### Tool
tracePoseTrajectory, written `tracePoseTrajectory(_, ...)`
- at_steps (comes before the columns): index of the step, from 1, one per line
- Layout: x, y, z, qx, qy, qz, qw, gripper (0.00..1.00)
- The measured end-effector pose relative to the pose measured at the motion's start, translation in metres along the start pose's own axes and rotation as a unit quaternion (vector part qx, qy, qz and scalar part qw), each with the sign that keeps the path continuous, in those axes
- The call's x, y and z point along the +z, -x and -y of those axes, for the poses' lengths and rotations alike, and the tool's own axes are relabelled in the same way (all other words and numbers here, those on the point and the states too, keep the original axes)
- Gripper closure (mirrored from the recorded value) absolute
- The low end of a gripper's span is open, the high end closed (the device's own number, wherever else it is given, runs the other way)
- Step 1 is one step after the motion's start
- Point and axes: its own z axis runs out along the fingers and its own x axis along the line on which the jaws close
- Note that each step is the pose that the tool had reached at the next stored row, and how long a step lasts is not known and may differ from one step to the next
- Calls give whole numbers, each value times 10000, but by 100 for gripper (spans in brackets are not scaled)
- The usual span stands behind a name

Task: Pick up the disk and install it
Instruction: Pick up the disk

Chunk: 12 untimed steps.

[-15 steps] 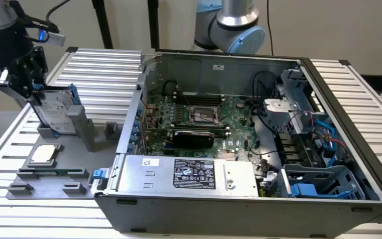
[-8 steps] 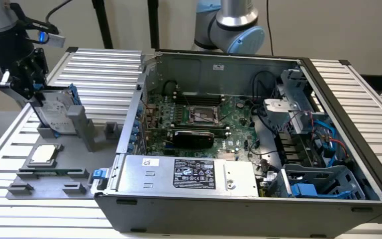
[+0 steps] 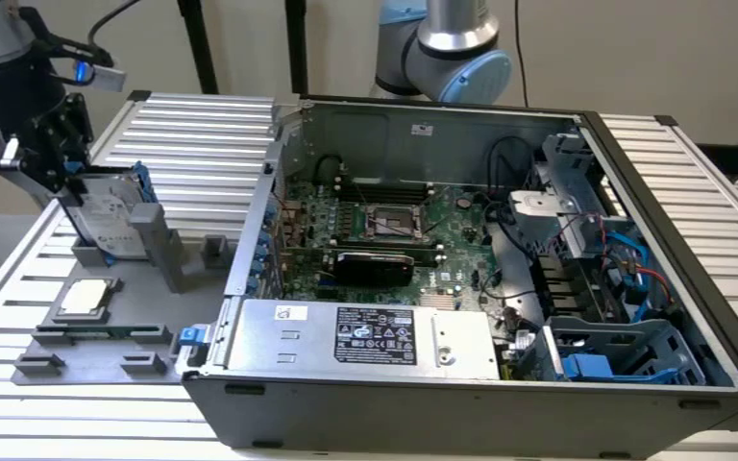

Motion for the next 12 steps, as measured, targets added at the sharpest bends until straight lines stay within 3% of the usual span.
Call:
tracePoseTrajectory(7,10,-12,0,9,0,0,10000,0)
tracePoseTrajectory(8,10,-14,0,10,0,0,10000,100)
tracePoseTrajectory(12,10,-23,0,15,0,-1,10000,100)
